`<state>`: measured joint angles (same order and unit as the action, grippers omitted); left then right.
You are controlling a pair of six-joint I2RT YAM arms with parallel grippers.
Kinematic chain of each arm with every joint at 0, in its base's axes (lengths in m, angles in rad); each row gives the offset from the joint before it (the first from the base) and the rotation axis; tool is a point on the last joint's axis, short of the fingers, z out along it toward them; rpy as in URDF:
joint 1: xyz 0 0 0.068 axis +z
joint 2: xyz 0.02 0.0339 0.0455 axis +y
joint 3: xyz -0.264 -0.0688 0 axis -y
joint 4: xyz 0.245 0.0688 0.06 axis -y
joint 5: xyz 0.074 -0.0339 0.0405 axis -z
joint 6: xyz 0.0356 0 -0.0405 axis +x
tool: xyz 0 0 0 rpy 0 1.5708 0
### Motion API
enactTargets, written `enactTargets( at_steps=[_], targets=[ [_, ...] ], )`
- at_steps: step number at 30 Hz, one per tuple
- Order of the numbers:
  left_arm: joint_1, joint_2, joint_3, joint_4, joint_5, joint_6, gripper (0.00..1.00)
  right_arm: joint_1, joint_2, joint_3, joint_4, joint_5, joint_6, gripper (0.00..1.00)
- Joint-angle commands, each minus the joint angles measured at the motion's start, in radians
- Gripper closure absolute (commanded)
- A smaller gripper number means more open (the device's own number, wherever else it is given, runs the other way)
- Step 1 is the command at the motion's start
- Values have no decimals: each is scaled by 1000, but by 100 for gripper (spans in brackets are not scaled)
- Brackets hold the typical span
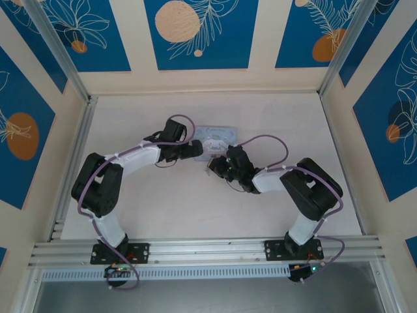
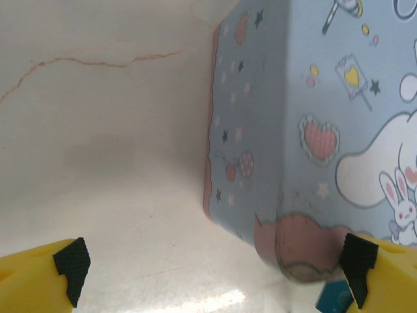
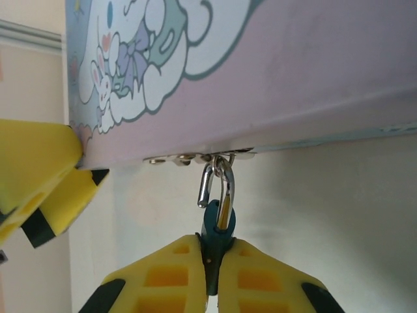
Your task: Unlock a padlock with a key
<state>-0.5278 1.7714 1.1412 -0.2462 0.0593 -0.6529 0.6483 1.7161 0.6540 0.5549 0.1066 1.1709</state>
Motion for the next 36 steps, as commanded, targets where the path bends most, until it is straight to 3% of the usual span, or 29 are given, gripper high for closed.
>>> enactTargets(
  at_steps=[1, 8, 24, 36],
  targets=[
    [-18, 55, -55, -129, 39, 5, 0, -4, 94, -36, -1, 9, 228, 100],
    [-18, 56, -73, -115, 56, -24, 0, -18, 109, -125, 194, 116, 279, 100],
    [-18, -139, -14, -187, 48, 7, 0, -110, -47, -249, 115, -134, 75, 100],
    [-63, 34, 158, -226, 16, 70, 0, -183, -173, -290, 9, -214, -38, 100]
  ],
)
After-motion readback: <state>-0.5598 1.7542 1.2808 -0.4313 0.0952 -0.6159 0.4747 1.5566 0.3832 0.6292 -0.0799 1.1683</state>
